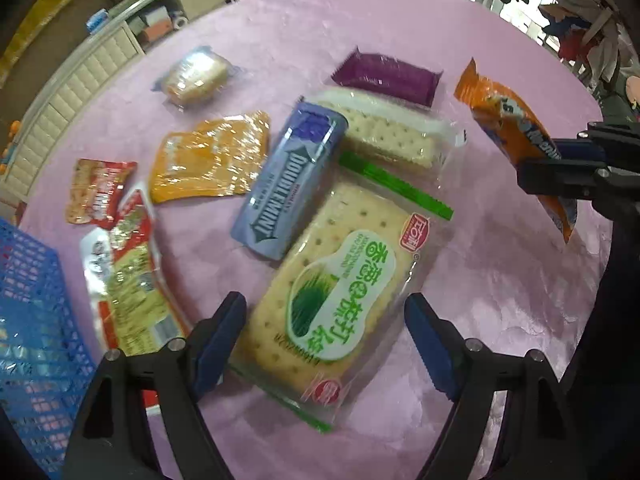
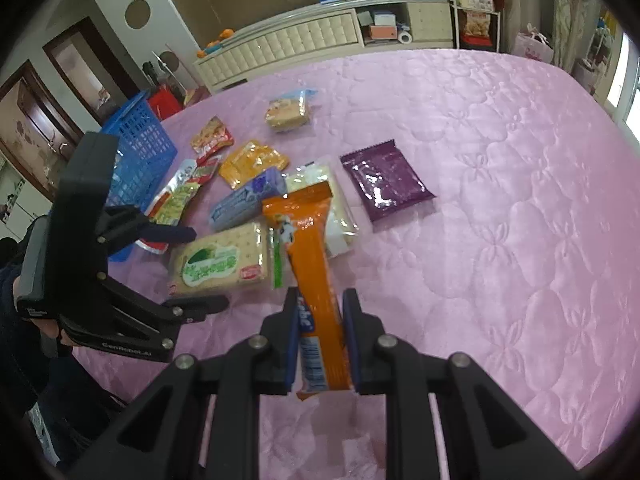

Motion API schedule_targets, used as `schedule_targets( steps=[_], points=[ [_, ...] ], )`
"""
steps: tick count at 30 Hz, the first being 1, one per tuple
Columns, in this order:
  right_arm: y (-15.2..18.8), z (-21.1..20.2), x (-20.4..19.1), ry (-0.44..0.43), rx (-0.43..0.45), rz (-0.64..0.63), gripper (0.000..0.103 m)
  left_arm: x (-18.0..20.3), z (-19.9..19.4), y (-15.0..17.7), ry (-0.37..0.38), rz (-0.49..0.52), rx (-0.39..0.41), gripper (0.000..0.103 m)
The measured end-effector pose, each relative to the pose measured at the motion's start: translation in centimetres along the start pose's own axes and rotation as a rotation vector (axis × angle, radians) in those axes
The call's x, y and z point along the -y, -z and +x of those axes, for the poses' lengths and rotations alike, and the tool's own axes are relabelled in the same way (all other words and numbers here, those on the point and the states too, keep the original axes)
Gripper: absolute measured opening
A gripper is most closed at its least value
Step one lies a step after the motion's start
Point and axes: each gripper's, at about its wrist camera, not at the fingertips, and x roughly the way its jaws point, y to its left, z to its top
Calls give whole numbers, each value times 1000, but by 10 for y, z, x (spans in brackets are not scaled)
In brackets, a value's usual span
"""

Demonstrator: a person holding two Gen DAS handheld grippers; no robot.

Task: Organize snacks
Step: 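Grasp the orange stick snack with the right gripper while the left gripper approaches the green cracker pack, then grasp the green-labelled cracker pack with the left gripper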

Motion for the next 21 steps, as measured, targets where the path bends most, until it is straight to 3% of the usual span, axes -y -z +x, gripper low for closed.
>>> schedule_targets(
  steps=[6, 8, 10, 12, 21],
  points=[
    [2, 6, 3, -3, -20, 13, 24, -5, 2, -4, 58, -32, -4, 80],
    [2, 6, 4, -19, -18, 20, 24, -6, 1, -4, 59, -24, -5, 76],
    [2, 6, 4, -19, -21, 17, 24, -9, 0, -3, 44, -18, -8, 65],
    [3, 6, 4, -18, -24, 16, 24, -10, -3, 0, 55, -37, -12, 62],
    [17, 10, -12, -16, -80, 2, 24, 2, -19, 27, 61, -104, 39, 60]
  ],
)
